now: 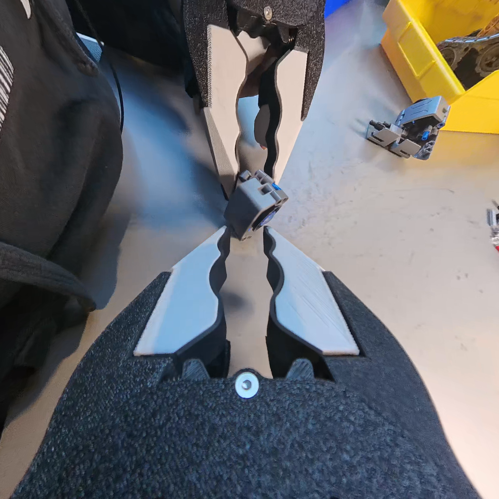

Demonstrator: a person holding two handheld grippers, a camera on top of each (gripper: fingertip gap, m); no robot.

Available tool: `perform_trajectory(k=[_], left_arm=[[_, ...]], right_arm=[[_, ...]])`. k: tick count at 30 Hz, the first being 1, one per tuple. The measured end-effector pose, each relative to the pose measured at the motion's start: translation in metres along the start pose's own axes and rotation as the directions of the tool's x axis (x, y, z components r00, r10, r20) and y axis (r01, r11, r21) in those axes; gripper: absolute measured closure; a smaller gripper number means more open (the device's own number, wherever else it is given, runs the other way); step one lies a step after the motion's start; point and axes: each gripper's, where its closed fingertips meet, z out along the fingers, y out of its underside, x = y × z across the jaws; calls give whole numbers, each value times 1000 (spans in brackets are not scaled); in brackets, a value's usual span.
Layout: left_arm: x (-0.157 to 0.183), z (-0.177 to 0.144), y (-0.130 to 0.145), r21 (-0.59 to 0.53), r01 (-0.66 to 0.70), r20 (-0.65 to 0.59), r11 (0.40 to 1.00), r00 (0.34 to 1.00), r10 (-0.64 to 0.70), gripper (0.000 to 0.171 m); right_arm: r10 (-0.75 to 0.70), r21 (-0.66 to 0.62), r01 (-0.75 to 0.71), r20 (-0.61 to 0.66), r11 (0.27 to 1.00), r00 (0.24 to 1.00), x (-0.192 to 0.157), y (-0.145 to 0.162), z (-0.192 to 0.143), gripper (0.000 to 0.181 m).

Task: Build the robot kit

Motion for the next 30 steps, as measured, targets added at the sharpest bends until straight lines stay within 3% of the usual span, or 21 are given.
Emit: perform_trajectory(k=[5, 9, 17, 22, 25, 30], left_arm=[[1, -11, -6, 27, 26, -29, 999, 999, -25, 140], [7, -17, -18, 79, 121, -116, 989, 987, -112, 136], [0, -12, -24, 117, 140, -155, 983, 980, -121, 152], [-3, -5, -29, 152, -3, -148, 988, 989, 26, 152], [-7, -1, -36, 179, -108, -123, 978, 984, 131, 153], [-5, 12, -17, 27, -286, -94, 958, 953, 287, 158]], right_arm=[[84, 14, -85, 44, 996, 996, -1, -3, 3, 150], [135, 18, -136, 58, 990, 989, -1, -7, 4, 145], [128, 26, -129, 44, 991, 991, 6, -11, 8, 157], [19, -2, -18, 18, 1000, 1000, 13, -14, -3, 159], [-113, -87, 110, -31, 990, 993, 19, -9, -9, 159], [-309, -192, 296, -41, 936, 950, 10, -6, -6, 164]])
